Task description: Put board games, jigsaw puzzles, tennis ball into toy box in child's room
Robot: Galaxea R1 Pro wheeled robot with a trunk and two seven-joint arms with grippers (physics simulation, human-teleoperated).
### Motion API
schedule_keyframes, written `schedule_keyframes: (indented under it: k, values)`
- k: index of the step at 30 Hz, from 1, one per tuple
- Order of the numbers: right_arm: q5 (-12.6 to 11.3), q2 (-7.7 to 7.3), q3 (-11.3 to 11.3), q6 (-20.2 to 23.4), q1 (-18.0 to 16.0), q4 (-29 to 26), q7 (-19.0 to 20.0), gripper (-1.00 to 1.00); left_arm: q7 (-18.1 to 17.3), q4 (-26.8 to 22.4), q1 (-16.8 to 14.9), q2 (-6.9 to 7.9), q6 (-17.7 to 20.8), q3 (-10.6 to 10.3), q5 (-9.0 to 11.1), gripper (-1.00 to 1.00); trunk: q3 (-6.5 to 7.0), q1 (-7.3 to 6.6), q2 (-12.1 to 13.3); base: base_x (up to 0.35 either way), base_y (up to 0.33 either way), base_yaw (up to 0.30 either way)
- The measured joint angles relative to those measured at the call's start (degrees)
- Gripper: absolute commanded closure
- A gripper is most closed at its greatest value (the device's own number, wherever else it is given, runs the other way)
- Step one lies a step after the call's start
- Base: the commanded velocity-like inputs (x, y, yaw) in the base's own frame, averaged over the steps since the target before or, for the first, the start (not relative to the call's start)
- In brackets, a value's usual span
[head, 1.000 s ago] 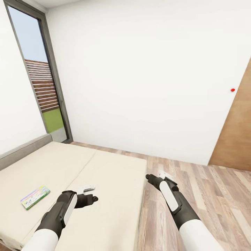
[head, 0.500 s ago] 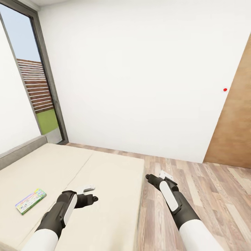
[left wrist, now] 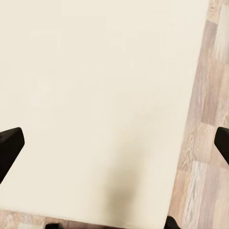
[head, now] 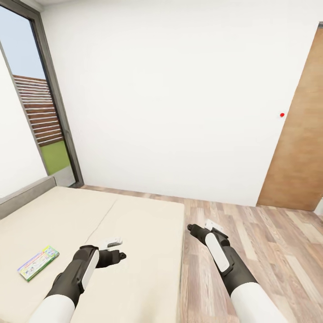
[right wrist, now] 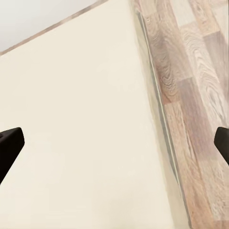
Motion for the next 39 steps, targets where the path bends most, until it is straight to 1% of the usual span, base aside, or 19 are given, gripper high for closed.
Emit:
schedule_keyframes:
  k: [5,12,28,39]
  values:
    - [0.02,0.0,0.01,-0.01,0.0,0.01,0.02,-1.0,0.0,0.0,0.01,0.0,0.02,-0.02,0.0,-1.0,0.0,0.0,0.0,-0.018,0.125,-0.157]
    - [0.03,0.0,0.01,-0.01,-0.01,0.02,0.01,-1.0,0.0,0.0,0.01,0.0,0.02,-0.02,0.01,-1.0,0.0,0.0,0.0,-0.038,0.162,-0.041]
    - [0.03,0.0,0.01,-0.01,-0.01,0.02,0.01,-1.0,0.0,0.02,0.01,0.01,0.02,-0.03,0.01,-1.0,0.0,0.0,0.0,-0.005,0.04,-0.013]
    - [0.03,0.0,0.01,0.0,-0.01,0.01,-0.01,-1.0,0.0,0.03,0.0,-0.02,0.02,-0.04,0.0,-1.0,0.13,0.0,-0.01,0.0,0.184,-0.182]
